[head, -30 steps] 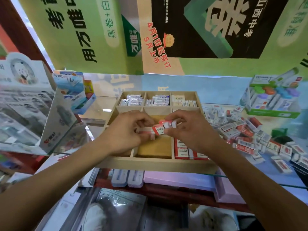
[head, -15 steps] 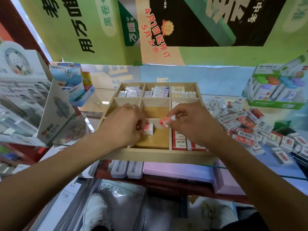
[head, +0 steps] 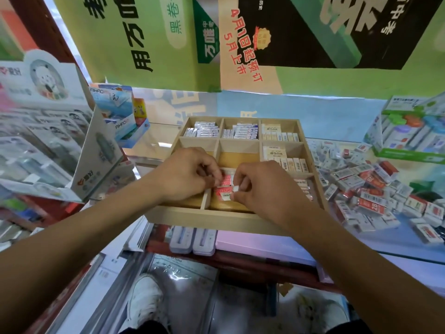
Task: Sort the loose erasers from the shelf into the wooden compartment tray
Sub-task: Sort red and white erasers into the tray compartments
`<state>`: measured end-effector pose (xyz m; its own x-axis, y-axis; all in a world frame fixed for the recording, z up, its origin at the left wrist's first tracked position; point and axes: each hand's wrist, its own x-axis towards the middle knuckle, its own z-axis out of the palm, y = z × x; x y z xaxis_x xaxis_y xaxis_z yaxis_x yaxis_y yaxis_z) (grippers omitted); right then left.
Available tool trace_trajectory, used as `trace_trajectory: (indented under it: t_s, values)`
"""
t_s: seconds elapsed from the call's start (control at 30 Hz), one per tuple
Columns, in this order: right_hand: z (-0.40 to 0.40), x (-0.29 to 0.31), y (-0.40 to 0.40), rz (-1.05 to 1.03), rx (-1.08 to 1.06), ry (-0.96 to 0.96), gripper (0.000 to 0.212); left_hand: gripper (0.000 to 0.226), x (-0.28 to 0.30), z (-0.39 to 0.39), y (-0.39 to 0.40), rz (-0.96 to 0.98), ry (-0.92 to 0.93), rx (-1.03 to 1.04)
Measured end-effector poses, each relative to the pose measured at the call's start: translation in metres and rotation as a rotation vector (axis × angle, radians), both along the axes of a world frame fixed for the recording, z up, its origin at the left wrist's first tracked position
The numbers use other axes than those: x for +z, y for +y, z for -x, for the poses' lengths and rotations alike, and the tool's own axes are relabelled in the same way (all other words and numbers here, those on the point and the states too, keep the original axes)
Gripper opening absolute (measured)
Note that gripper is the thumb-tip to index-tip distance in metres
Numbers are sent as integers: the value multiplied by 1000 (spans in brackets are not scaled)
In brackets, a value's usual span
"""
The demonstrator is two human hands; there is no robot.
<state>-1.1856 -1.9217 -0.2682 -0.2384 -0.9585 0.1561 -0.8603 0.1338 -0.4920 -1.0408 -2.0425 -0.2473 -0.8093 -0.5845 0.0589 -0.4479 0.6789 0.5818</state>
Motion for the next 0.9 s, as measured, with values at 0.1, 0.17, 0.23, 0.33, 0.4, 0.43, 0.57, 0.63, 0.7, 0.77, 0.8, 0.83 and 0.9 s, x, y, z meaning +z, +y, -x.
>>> trace_trajectory:
  t_s: [0.1, 0.17, 0.23, 0.33, 0.4, 0.43, 0.57, 0.63, 0.7, 0.77, 0.8, 0.83, 0.9]
  values:
    - [-8, 0, -6, -30, -40, 218, 23, 25, -3, 1, 0, 15, 14, 8]
    - [-11, 1, -8, -23, -68, 268, 25, 21, -5, 1, 2, 26, 17, 25]
    - [-12, 2, -10, -21, -78, 276, 25, 17, -6, 1, 4, 44, 10, 40]
    - [-10, 1, -11, -21, -48, 286, 23, 15, -6, 3, 7, 72, 19, 62]
    - [-7, 3, -11, -39, -29, 246, 24, 18, -3, 7, 9, 98, 51, 66]
    - [-4, 5, -9, -45, -23, 189, 24, 21, 0, 9, 10, 116, 66, 60]
    - [14, 12, 8, 33, -44, -67, 12, 23, 12, 23, 16, 168, 95, 17]
    - [30, 18, 23, 76, -102, -108, 8, 21, 20, 34, 22, 169, 102, -12]
    - [47, 24, 42, 85, -151, -124, 7, 23, 28, 48, 30, 176, 98, -43]
    - [67, 28, 64, 88, -182, -97, 7, 23, 33, 65, 40, 185, 84, -86]
    - [77, 29, 75, 99, -202, -93, 7, 23, 35, 75, 46, 187, 78, -112]
    - [88, 29, 87, 116, -228, -96, 8, 22, 36, 87, 52, 193, 79, -141]
    - [111, 28, 108, 141, -288, -93, 11, 19, 37, 113, 66, 212, 89, -199]
